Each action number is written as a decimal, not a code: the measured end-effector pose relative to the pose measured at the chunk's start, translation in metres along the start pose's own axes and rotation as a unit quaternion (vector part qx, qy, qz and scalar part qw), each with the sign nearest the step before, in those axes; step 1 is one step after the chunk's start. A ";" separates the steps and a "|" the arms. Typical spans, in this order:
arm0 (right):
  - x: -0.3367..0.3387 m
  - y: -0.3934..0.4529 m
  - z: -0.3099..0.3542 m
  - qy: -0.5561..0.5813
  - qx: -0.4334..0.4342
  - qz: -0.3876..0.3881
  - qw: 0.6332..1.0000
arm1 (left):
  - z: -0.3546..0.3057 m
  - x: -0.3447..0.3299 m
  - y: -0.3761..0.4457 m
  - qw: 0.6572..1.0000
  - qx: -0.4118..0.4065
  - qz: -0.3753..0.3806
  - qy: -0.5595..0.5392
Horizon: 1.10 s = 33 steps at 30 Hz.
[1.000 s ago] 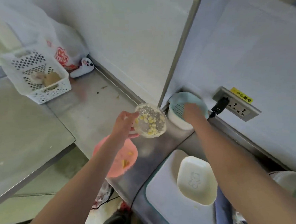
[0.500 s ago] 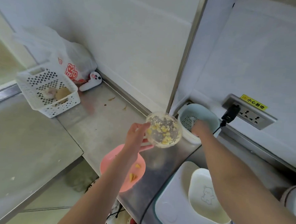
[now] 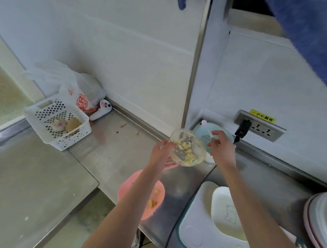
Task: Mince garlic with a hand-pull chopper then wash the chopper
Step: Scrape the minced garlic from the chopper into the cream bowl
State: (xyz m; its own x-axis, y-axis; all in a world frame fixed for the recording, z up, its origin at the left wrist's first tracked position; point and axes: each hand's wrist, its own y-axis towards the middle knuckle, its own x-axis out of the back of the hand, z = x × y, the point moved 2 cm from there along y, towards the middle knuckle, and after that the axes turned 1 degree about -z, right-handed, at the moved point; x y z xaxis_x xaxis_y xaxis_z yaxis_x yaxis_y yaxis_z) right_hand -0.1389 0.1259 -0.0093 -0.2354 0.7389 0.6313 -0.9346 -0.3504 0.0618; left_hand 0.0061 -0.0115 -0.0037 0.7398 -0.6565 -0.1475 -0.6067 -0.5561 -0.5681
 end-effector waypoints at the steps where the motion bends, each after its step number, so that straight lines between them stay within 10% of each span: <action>1: 0.014 -0.019 0.000 0.002 0.008 -0.014 1.000 | -0.001 -0.007 -0.003 1.000 0.005 0.027 0.004; 9: 0.099 -0.117 -0.028 -0.068 0.075 -0.076 0.992 | 0.038 -0.072 -0.013 0.951 0.102 0.288 -0.048; 14: 0.130 -0.119 -0.040 -0.265 0.109 -0.162 0.944 | 0.066 -0.107 -0.036 0.937 0.140 0.321 0.007; 18: 0.126 -0.146 -0.056 -0.396 0.016 -0.033 0.917 | 0.077 -0.126 -0.041 0.931 0.102 0.348 0.048; 24: 0.140 -0.136 -0.046 -0.378 -0.022 -0.077 0.922 | 0.091 -0.130 -0.035 0.926 0.132 0.348 0.065; 28: 0.132 -0.138 -0.052 -0.400 -0.043 0.041 0.914 | 0.098 -0.129 -0.029 0.926 0.156 0.341 0.048; 33: 0.135 -0.120 -0.042 -0.354 -0.021 -0.083 0.931 | 0.101 -0.130 -0.028 0.921 0.175 0.345 0.041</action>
State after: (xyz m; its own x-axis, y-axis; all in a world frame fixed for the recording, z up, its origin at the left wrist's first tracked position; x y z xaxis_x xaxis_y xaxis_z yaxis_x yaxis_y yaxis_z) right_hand -0.0695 0.2914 0.0362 0.1347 0.2103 0.9683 -0.9556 -0.2311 0.1831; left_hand -0.0441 0.1411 -0.0504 0.1802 -0.8359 -0.5184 -0.7831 0.1970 -0.5899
